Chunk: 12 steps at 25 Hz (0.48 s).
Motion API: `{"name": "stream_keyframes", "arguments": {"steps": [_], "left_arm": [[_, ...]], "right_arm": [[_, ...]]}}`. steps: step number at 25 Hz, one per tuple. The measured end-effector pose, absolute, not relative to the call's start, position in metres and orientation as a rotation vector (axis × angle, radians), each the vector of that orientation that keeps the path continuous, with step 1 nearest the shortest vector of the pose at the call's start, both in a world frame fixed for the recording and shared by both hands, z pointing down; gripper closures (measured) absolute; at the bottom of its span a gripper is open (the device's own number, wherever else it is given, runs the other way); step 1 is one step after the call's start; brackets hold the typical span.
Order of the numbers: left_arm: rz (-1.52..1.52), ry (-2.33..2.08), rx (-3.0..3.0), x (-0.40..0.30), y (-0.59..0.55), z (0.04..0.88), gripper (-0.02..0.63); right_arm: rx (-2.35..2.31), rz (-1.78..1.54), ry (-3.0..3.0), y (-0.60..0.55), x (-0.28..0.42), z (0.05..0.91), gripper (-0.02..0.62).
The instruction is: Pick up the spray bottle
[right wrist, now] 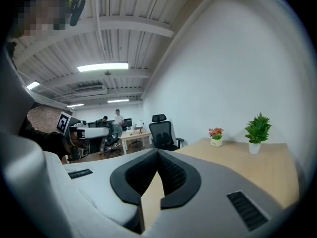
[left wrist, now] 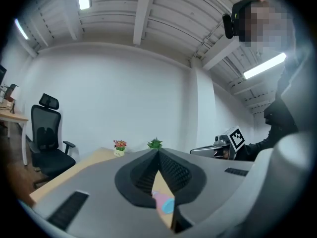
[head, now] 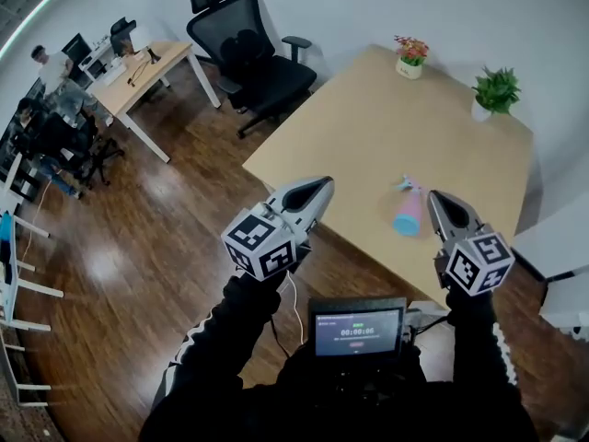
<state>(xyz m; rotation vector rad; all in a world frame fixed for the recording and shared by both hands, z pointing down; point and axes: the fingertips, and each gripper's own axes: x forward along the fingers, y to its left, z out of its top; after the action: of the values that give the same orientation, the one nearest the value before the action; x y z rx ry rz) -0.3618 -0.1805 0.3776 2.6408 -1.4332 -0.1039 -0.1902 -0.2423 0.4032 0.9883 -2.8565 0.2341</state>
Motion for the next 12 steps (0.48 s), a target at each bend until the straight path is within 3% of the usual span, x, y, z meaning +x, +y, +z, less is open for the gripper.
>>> {"name": "stream_keyframes", "arguments": {"steps": [12], "left_arm": [[-0.033,-1.286,2.708,-0.337,-0.361,0.399,0.603]], "right_arm": [[1.225,0.299,-2.805,-0.401,-0.16,0.416,0.595]]}}
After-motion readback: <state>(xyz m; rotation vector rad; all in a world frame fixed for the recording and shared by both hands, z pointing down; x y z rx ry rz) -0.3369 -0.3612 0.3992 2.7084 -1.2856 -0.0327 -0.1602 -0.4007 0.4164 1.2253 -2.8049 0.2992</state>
